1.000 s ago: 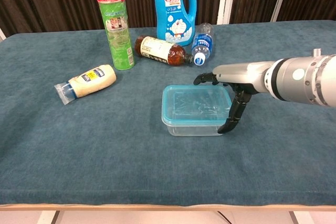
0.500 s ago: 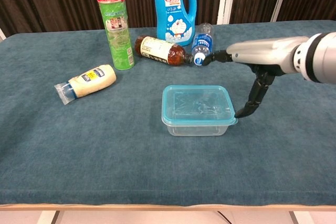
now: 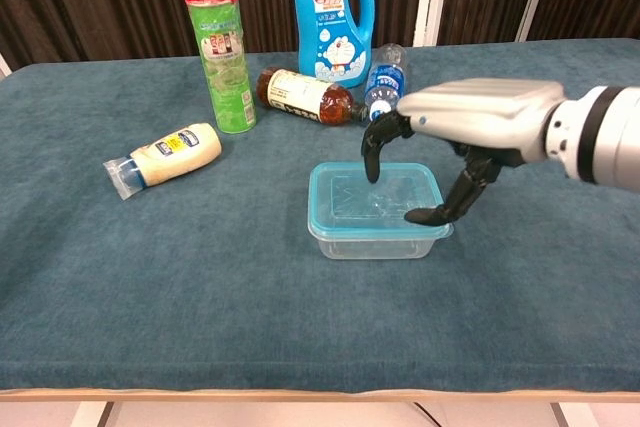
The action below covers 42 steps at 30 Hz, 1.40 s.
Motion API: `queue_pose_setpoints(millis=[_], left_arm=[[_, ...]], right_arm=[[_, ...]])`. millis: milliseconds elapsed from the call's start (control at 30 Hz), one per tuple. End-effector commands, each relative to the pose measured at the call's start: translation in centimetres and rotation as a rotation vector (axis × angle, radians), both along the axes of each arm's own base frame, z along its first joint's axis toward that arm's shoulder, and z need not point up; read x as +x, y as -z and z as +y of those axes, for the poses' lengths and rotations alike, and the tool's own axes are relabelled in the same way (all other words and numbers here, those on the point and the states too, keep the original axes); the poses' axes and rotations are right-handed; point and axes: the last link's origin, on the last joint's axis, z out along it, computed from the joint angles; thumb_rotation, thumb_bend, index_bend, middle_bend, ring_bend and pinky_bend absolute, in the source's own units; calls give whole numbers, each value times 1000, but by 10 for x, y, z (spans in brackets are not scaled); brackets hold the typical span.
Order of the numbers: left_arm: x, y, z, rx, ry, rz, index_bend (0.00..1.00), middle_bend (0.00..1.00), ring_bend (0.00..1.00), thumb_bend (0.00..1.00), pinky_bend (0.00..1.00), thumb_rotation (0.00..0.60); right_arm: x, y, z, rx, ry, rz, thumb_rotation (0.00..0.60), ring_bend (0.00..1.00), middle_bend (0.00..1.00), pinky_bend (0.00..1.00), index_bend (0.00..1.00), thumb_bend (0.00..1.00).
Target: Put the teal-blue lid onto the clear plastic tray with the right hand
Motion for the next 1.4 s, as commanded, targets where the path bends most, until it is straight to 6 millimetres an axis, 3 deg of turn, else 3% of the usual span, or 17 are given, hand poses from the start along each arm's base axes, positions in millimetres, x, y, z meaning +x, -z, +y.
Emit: queue_pose_setpoints(millis=[33,433,600,867,1400], left_arm=[[0,-1,-1,2,1,-2,0,0,0,403,161,600],[0,-1,-1,1,2,-2,0,0,0,404,161,600],[-1,-2,-1,5,2,-6,0,0,0,403,160,600],[0,-2,-1,4,2,-5,0,0,0,403,160,600],[-1,-3,-1,7,0,-9,0,0,0,403,160,600]], right_arm=[[4,9,1,5,-1,-14,600,261,331,331,511,462],[11,20,-5,24,69,-52,600,368,370,413,503,462],[17,20,-12,19,95,-117,600,437,466,453,560,462],[14,23,-14,8,81,-99,600,446,516,457,609,463],[5,36,-17,-46,34,-68,600,446,517,465,604,463]])
